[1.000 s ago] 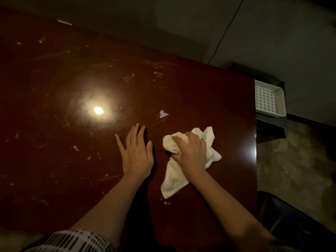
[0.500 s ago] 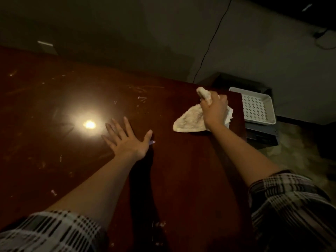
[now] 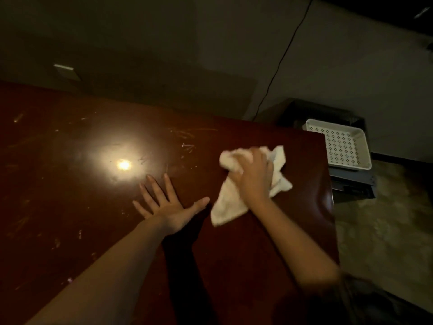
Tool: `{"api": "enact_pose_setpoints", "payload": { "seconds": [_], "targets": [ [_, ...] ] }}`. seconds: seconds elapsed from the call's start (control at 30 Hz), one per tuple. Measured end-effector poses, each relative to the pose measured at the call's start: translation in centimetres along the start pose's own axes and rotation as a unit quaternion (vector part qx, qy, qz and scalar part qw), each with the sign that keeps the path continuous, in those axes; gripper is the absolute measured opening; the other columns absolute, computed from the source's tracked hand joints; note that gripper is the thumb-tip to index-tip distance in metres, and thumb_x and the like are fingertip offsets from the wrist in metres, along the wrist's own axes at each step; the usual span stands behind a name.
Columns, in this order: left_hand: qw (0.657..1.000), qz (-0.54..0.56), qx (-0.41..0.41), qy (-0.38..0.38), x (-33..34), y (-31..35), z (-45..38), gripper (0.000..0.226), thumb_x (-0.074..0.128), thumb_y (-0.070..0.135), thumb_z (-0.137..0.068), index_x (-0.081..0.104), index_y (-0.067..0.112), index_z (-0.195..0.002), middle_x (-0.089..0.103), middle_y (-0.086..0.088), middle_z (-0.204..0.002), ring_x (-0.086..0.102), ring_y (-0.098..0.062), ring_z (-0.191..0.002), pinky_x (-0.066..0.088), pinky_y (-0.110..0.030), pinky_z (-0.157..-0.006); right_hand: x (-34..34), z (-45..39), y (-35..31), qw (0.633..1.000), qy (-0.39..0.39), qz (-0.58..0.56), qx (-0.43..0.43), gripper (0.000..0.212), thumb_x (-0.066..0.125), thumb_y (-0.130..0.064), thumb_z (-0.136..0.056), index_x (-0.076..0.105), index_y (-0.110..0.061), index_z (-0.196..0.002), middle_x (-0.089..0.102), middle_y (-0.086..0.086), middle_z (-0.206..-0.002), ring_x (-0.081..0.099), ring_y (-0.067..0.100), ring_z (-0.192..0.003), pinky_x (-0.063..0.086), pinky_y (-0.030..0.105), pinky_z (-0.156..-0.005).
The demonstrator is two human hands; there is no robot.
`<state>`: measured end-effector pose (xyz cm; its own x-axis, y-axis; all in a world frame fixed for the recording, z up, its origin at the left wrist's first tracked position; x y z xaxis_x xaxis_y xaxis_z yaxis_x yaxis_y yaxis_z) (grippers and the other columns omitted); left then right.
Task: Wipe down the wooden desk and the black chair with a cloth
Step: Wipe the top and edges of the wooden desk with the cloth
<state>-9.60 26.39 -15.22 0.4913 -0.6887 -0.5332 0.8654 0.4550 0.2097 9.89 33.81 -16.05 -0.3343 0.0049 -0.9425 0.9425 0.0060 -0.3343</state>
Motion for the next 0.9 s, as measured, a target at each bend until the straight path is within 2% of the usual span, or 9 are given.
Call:
{"api": "enact_pose_setpoints", "payload": {
  "seconds": [0.07, 0.13, 0.23, 0.3, 0.37, 0.43, 0.6, 0.83, 0.9],
  "targets": [
    [1.000, 0.002, -0.003, -0.002, -0.3, 0.1, 0.4, 0.120, 0.009, 0.094, -0.050, -0.042, 0.024, -0.134, -0.056, -0.012, -0.131, -0.045, -0.036, -0.126, -0.022, -0.058, -0.103, 0.0, 4.4, -0.4, 0.997, -0.036, -0.034, -0.065, 0.042, 0.072, -0.032, -0.073, 0.065, -0.029, -0.114, 0.052, 0.007, -0.126, 0.044, 0.027, -0.117, 0.032, 0.043, -0.093],
    [1.000, 0.003, -0.004, -0.001, -0.4, 0.2, 0.6, 0.113, 0.004, 0.090, -0.057, -0.038, 0.023, -0.137, -0.053, -0.013, -0.135, -0.043, -0.036, -0.128, -0.021, -0.059, -0.105, -0.4, 3.6, 0.1, 0.991, -0.074, -0.061, -0.090, 0.043, 0.069, -0.037, -0.069, 0.067, -0.027, -0.111, 0.056, 0.006, -0.119, 0.048, 0.027, -0.113, 0.037, 0.044, -0.090],
    [1.000, 0.002, 0.003, 0.001, -0.3, 0.1, 0.4, 0.102, 0.001, 0.086, -0.068, -0.038, 0.023, -0.138, -0.053, -0.013, -0.134, -0.043, -0.036, -0.127, -0.021, -0.059, -0.104, -2.4, -3.2, 1.8, 0.988, 0.013, -0.148, 0.027, 0.045, 0.060, -0.035, -0.076, 0.064, -0.018, -0.117, 0.055, 0.009, -0.119, 0.049, 0.028, -0.114, 0.038, 0.041, -0.095],
    [1.000, 0.002, 0.002, 0.003, -0.2, 0.0, 0.1, 0.099, -0.002, 0.085, -0.068, -0.038, 0.023, -0.137, -0.054, -0.012, -0.133, -0.044, -0.035, -0.127, -0.022, -0.059, -0.103, -3.1, -7.6, 3.0, 0.990, 0.058, -0.096, 0.091, 0.039, 0.061, -0.033, -0.084, 0.061, -0.021, -0.121, 0.049, 0.010, -0.126, 0.044, 0.027, -0.118, 0.034, 0.039, -0.098],
    [1.000, 0.003, 0.001, 0.003, -0.1, 0.0, 0.1, 0.098, -0.003, 0.084, -0.067, -0.038, 0.024, -0.137, -0.054, -0.012, -0.133, -0.044, -0.035, -0.127, -0.023, -0.058, -0.103, -2.1, -9.5, 2.9, 0.995, 0.047, -0.003, 0.089, 0.038, 0.059, -0.036, -0.086, 0.059, -0.027, -0.123, 0.045, 0.008, -0.128, 0.040, 0.027, -0.121, 0.030, 0.040, -0.097],
    [1.000, 0.002, 0.002, 0.012, 0.0, -0.1, -0.1, 0.097, -0.002, 0.084, -0.070, -0.037, 0.025, -0.138, -0.053, -0.011, -0.135, -0.044, -0.035, -0.127, -0.023, -0.057, -0.103, -0.7, -9.1, 2.4, 0.995, 0.047, 0.035, 0.078, 0.039, 0.059, -0.038, -0.086, 0.058, -0.029, -0.123, 0.043, 0.007, -0.130, 0.038, 0.026, -0.123, 0.028, 0.040, -0.096],
    [1.000, 0.000, 0.000, 0.027, 0.1, -0.1, 0.1, 0.093, -0.001, 0.081, -0.075, -0.035, 0.024, -0.140, -0.049, -0.012, -0.139, -0.043, -0.035, -0.128, -0.023, -0.056, -0.104, 0.4, -2.5, 0.8, 0.999, 0.019, 0.044, -0.016, 0.041, 0.063, -0.037, -0.083, 0.058, -0.031, -0.122, 0.044, 0.006, -0.130, 0.038, 0.026, -0.122, 0.025, 0.039, -0.095],
    [0.998, -0.002, 0.011, 0.061, 0.3, -0.6, 0.1, 0.093, 0.001, 0.081, -0.077, -0.027, 0.023, -0.144, -0.042, -0.013, -0.144, -0.036, -0.036, -0.133, -0.017, -0.058, -0.107, 1.2, 9.5, -1.2, 0.998, -0.040, 0.018, -0.055, 0.047, 0.082, -0.034, -0.063, 0.068, -0.028, -0.107, 0.056, 0.009, -0.120, 0.050, 0.030, -0.111, 0.030, 0.041, -0.089],
    [0.997, 0.025, 0.023, 0.076, 0.5, -0.8, 0.1, 0.091, 0.001, 0.080, -0.079, -0.025, 0.023, -0.144, -0.042, -0.012, -0.144, -0.037, -0.034, -0.133, -0.020, -0.056, -0.106, 0.9, 11.1, -1.3, 0.997, -0.048, 0.005, -0.066, 0.046, 0.081, -0.033, -0.063, 0.068, -0.028, -0.107, 0.055, 0.009, -0.120, 0.049, 0.029, -0.112, 0.029, 0.039, -0.089]
  ]
}}
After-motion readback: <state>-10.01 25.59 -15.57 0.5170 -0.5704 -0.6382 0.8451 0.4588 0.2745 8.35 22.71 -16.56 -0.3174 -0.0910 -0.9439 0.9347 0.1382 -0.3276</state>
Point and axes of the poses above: each hand's wrist, its own z-axis away from the middle knuckle, its own x-axis out of the palm, y = z × x, the point moved 3 cm from there along -z, towards the middle knuckle
